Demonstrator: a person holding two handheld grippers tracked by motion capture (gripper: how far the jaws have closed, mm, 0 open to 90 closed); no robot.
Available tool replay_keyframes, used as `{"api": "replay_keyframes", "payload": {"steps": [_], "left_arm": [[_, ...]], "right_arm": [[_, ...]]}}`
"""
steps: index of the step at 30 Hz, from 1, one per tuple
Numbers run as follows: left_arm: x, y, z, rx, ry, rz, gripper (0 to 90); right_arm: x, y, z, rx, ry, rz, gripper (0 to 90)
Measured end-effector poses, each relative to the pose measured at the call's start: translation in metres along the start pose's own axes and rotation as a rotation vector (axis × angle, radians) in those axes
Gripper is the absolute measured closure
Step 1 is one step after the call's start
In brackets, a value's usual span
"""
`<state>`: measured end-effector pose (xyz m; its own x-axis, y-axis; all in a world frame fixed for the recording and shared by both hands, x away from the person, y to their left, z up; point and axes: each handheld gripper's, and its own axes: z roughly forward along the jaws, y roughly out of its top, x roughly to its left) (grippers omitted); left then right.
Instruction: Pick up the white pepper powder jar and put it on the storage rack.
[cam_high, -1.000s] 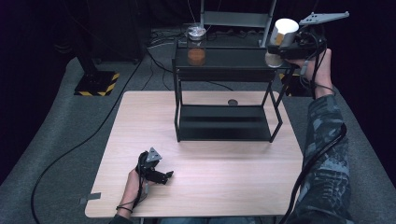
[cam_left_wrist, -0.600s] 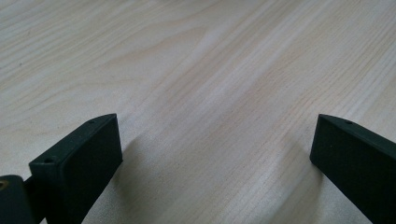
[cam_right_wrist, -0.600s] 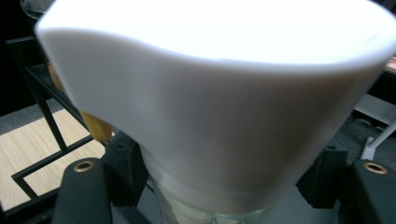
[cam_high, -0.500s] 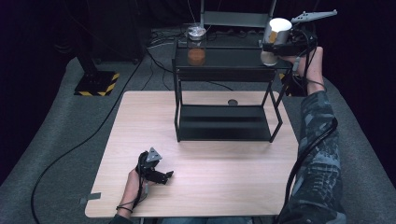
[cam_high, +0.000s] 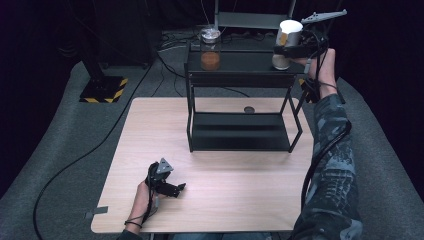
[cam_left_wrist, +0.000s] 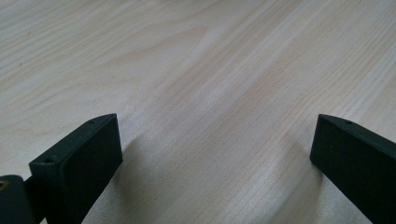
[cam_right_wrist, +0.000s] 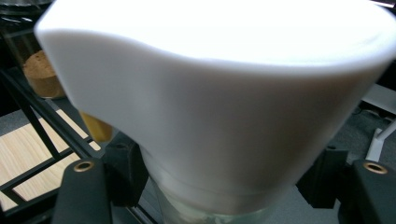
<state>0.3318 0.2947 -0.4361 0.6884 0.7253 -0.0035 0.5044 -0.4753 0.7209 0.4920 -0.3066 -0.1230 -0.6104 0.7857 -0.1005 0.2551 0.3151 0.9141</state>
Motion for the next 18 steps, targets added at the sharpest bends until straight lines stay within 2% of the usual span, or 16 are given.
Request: {"api": "replay_keyframes", "payload": {"steps": [6,7,12,18], "left_arm": [[0.0,0.0,0.0,0.0,0.0,0.0,1.5],[0.0,0.0,0.0,0.0,0.0,-0.001,1.5],[0.0,0.0,0.0,0.0,0.0,-0.001,1.6],[0.0,0.0,0.0,0.0,0.001,-0.001,1.6]], "right_arm": [[-0.001,0.001,0.008,0.024,-0.004,0.023,29.9],[-0.003,0.001,0.009,0.021,0.001,0.051,29.9],[-0.006,0.002,0.011,0.027,0.007,0.089,29.9],[-0.008,-0.001,0.011,0.019,0.024,0.064,29.9]]}}
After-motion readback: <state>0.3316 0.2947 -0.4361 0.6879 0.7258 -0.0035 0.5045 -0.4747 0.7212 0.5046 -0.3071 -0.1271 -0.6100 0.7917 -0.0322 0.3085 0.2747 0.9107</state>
